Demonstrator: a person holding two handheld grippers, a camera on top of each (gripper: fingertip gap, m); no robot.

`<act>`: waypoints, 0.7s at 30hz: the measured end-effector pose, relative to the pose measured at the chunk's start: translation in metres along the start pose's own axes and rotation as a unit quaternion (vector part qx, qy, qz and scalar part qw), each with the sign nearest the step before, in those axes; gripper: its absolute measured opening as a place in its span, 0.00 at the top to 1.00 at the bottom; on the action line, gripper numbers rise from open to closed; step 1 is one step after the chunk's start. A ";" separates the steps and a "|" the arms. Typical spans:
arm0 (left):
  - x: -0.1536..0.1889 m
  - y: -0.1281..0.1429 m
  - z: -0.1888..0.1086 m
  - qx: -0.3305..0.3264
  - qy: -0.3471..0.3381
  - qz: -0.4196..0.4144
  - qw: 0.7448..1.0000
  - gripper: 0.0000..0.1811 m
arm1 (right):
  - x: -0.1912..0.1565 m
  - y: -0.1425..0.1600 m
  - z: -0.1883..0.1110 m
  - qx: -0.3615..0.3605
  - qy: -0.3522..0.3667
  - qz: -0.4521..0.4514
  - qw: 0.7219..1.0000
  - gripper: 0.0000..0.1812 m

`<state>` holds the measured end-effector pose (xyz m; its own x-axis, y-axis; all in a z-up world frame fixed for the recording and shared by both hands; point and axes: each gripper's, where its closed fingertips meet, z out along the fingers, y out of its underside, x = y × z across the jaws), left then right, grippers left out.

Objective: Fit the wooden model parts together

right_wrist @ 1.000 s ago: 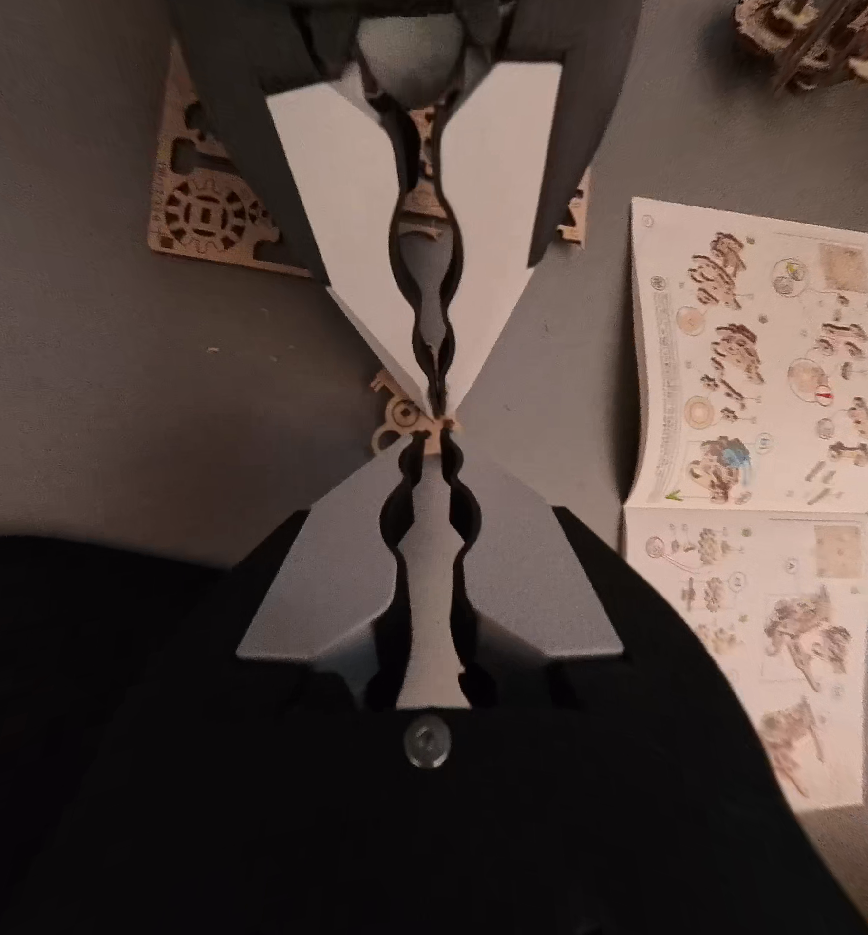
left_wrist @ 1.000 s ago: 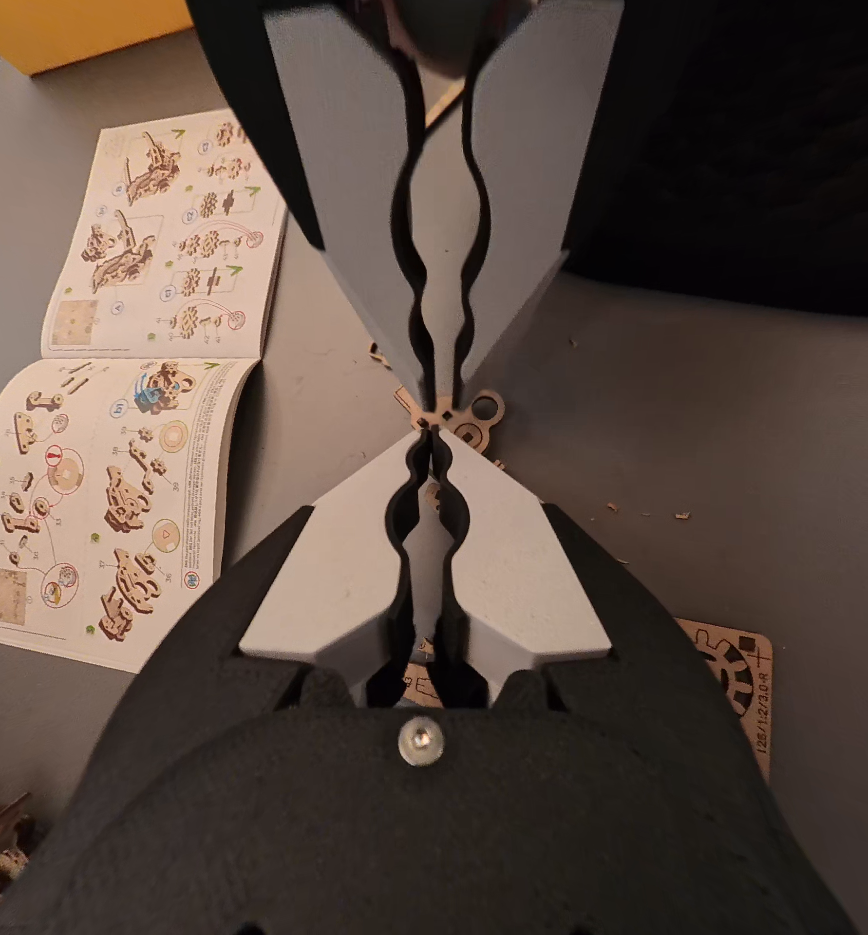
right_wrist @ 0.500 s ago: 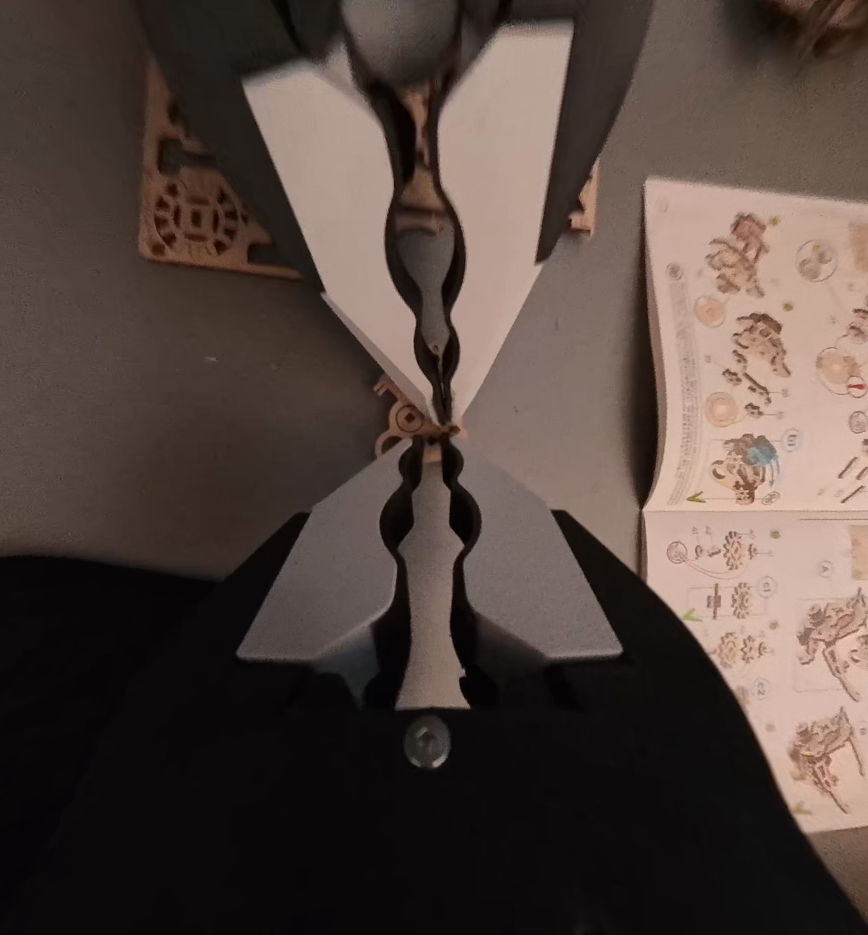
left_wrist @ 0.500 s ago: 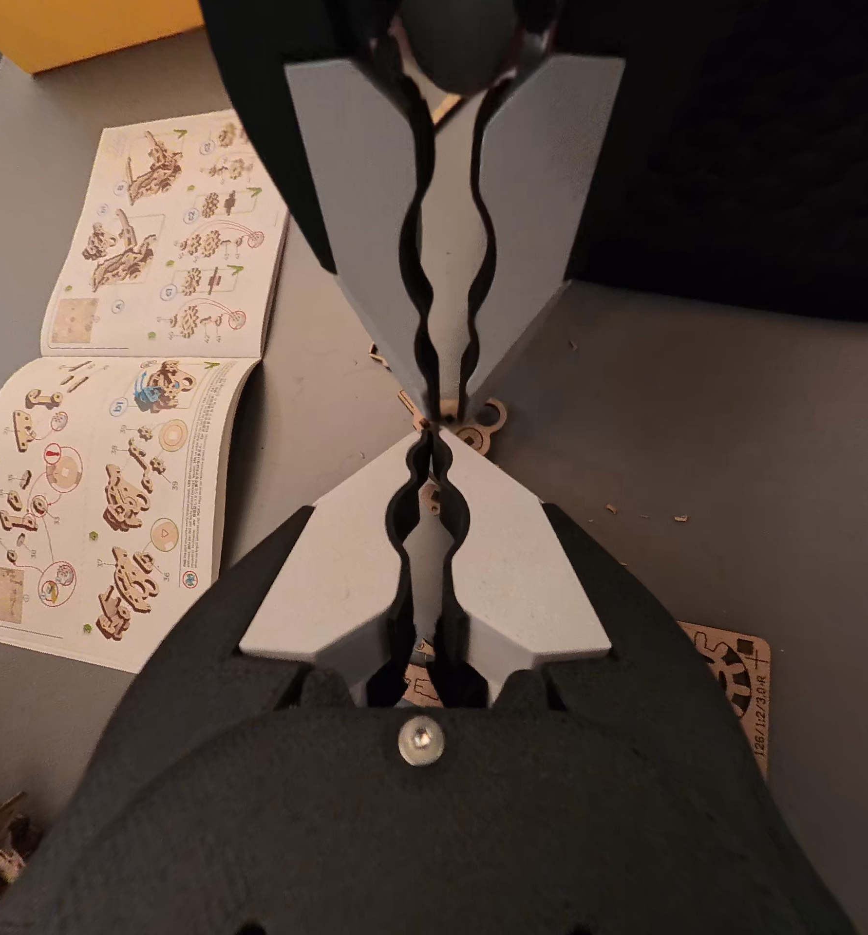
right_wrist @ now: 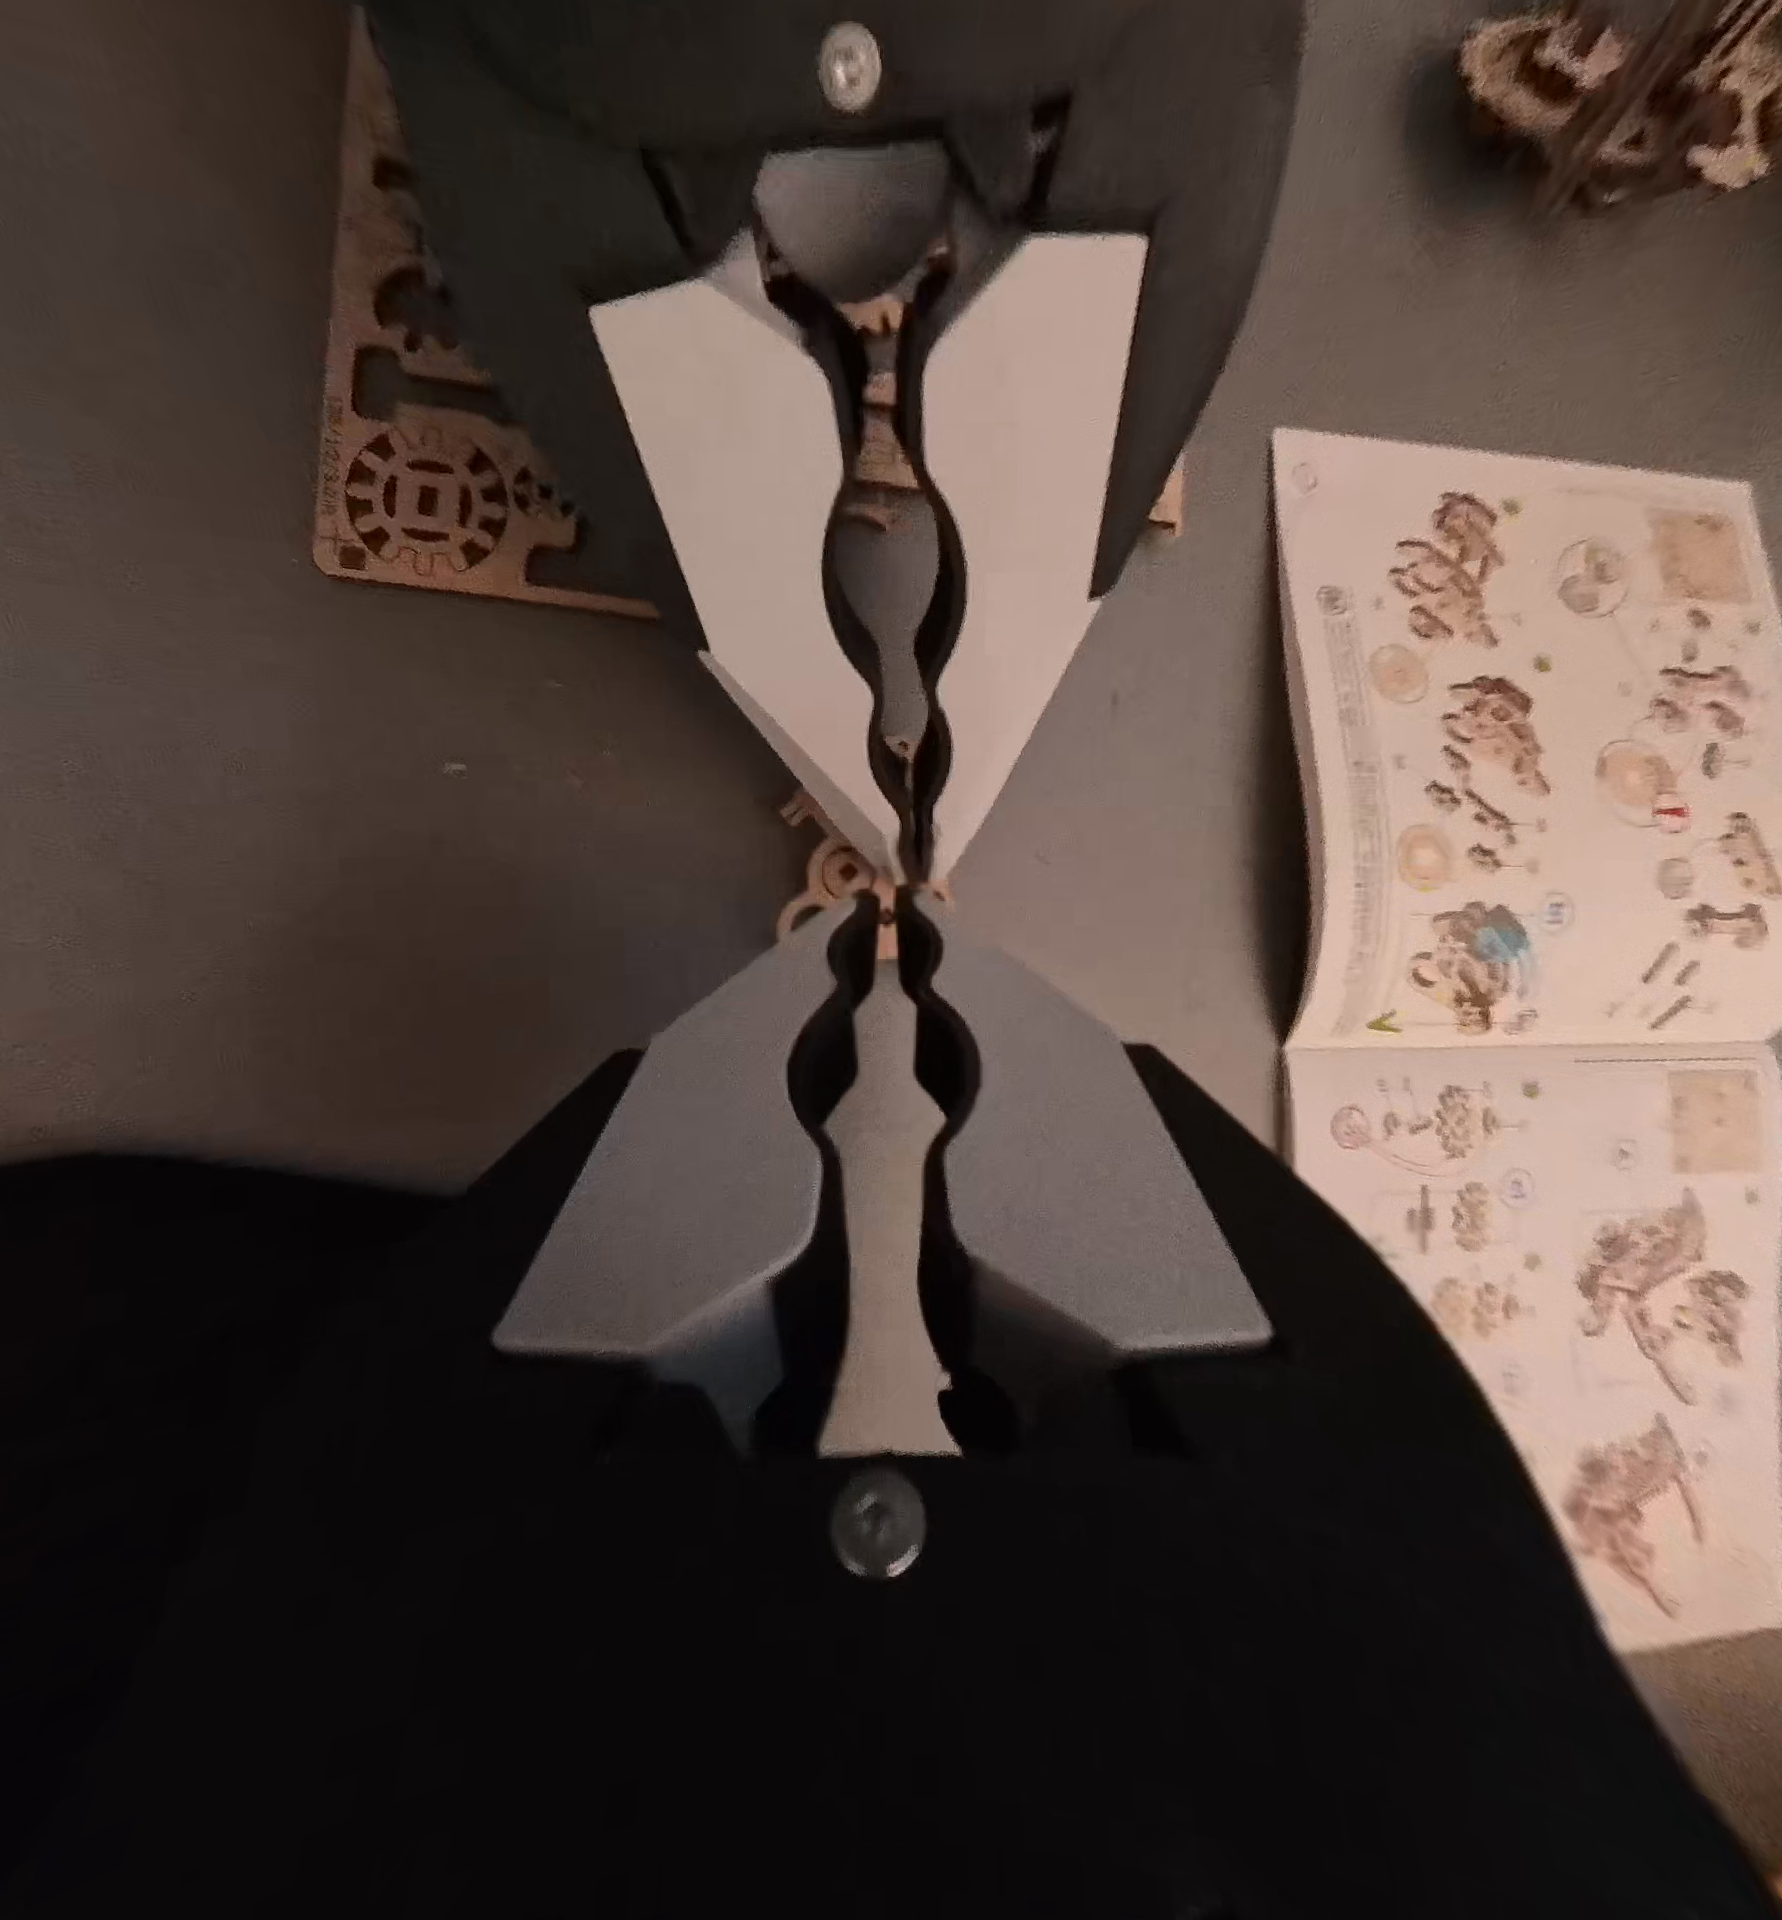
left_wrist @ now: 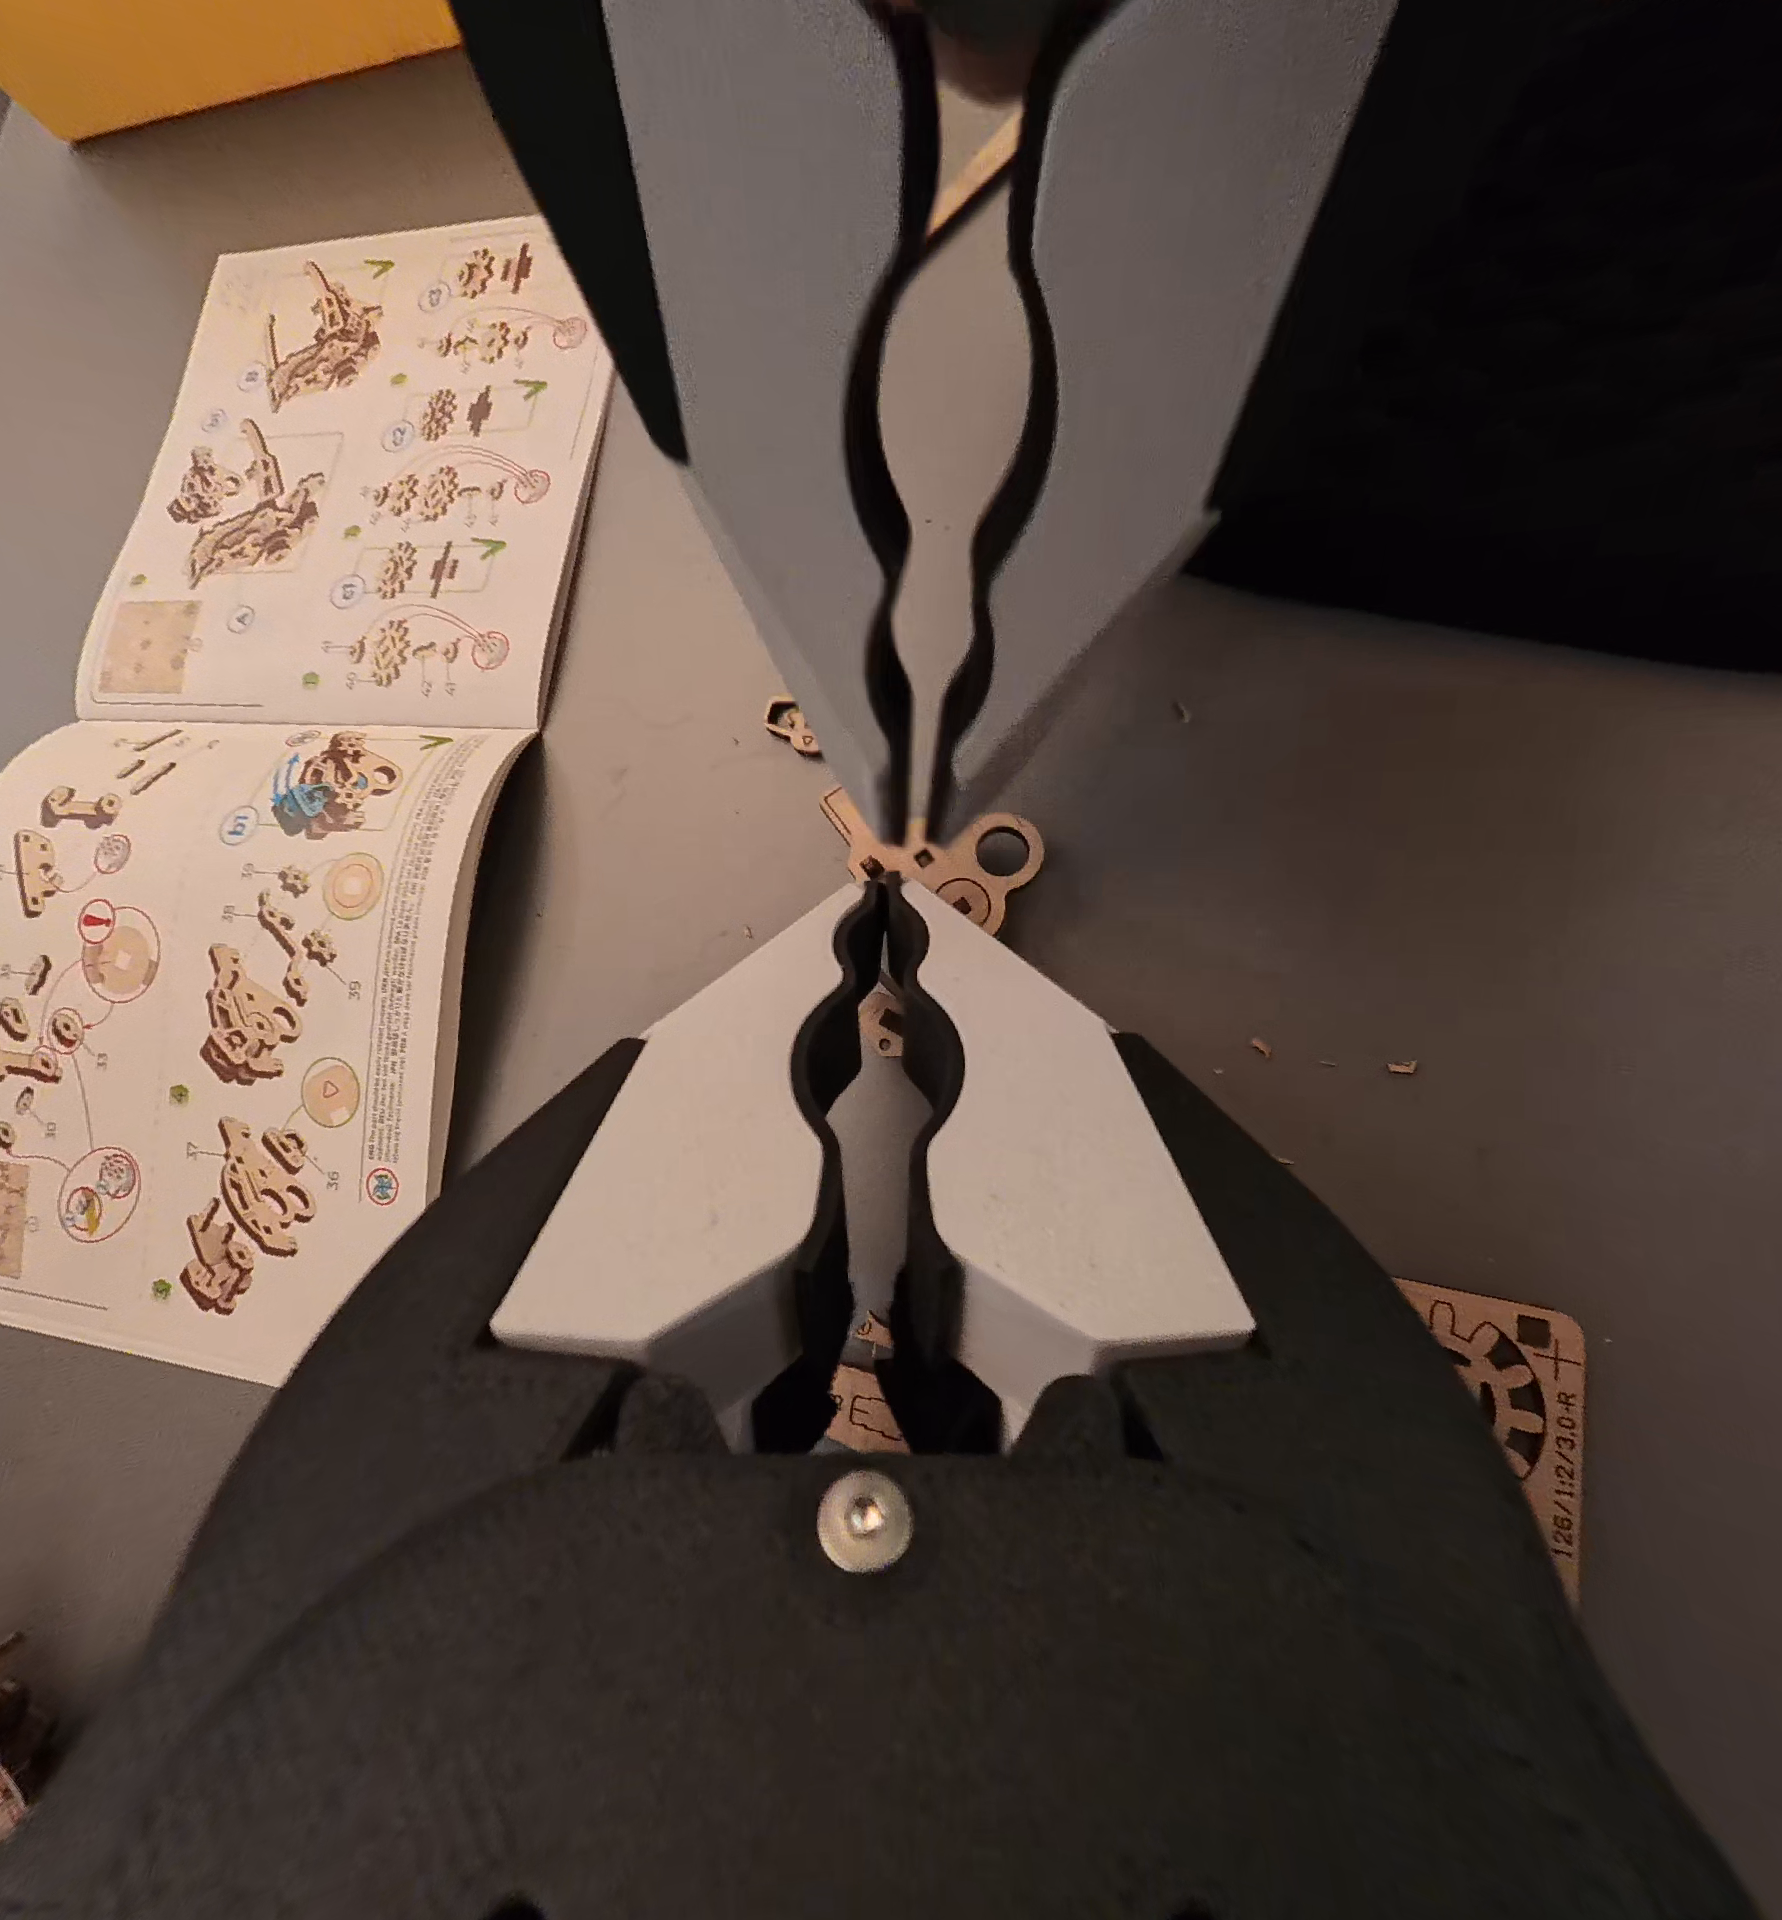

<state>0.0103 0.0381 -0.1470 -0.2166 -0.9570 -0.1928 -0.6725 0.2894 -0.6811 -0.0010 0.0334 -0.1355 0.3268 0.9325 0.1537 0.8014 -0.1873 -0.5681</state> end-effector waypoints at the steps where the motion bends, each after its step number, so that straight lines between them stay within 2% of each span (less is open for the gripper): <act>1: 0.000 0.000 0.000 -0.001 0.001 -0.001 1.000 1.00 | 0.001 0.017 0.010 -0.042 -0.003 0.005 0.999 0.95; 2: 0.000 0.000 0.000 -0.002 0.000 -0.001 1.000 1.00 | 0.000 0.008 0.008 -0.013 -0.006 0.006 1.000 0.98; 3: 0.000 0.000 0.000 -0.001 -0.001 -0.001 1.000 1.00 | 0.004 0.011 0.003 -0.033 0.007 0.002 0.999 0.97; 4: 0.000 0.000 0.000 0.000 -0.002 0.000 1.000 1.00 | 0.007 0.006 -0.003 -0.026 0.028 -0.013 0.999 0.98; 5: 0.000 0.000 0.000 0.000 -0.002 0.001 1.000 1.00 | 0.004 -0.003 -0.004 0.003 0.017 -0.009 1.000 1.00; 7: -0.001 0.000 0.000 -0.001 -0.002 -0.003 1.000 1.00 | 0.003 0.008 0.011 -0.021 0.006 0.000 1.000 1.00; 9: -0.001 0.001 0.000 -0.001 -0.002 -0.002 1.000 1.00 | 0.004 0.008 0.002 -0.036 0.016 -0.003 0.999 0.99; 10: -0.001 0.001 0.000 -0.001 -0.002 -0.001 1.000 1.00 | 0.007 0.000 -0.003 -0.015 0.032 -0.014 0.999 1.00; 11: -0.001 0.000 0.000 -0.002 -0.002 -0.001 1.000 1.00 | 0.001 -0.004 0.000 0.004 0.009 -0.003 1.000 1.00; 12: -0.001 0.000 0.000 -0.003 -0.001 -0.002 1.000 1.00 | 0.001 0.011 0.011 -0.036 0.003 0.007 0.999 1.00; 13: -0.001 0.001 0.000 -0.004 -0.003 -0.002 1.000 1.00 | 0.002 0.005 0.009 -0.015 0.007 0.002 1.000 1.00; 15: -0.001 0.001 0.000 -0.002 -0.003 -0.002 1.000 1.00 | 0.006 0.005 -0.001 -0.030 0.024 -0.006 0.999 0.99; 16: -0.001 0.001 0.000 -0.002 -0.003 -0.002 1.000 1.00 | 0.002 -0.003 -0.001 -0.001 0.013 0.000 1.000 1.00; 17: -0.001 0.001 0.000 -0.003 -0.002 -0.003 1.000 1.00 | -0.001 0.007 0.010 -0.022 -0.004 0.010 1.000 1.00; 18: -0.002 0.001 0.000 -0.004 -0.005 -0.004 1.000 1.00 | -0.001 0.004 0.011 -0.007 -0.005 0.009 1.000 1.00; 20: -0.002 0.001 0.000 -0.002 -0.005 -0.004 1.000 1.00 | 0.007 0.009 0.002 -0.038 0.026 -0.006 0.999 0.98; 21: -0.003 0.001 0.000 -0.001 -0.005 -0.005 1.000 1.00 | 0.006 -0.001 -0.001 -0.006 0.023 -0.005 1.000 1.00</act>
<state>0.0101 0.0409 -0.1474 -0.2028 -0.9602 -0.1919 -0.6758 0.2790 -0.6823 0.0006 0.0385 -0.1328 0.3423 0.9188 0.1968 0.8105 -0.1827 -0.5565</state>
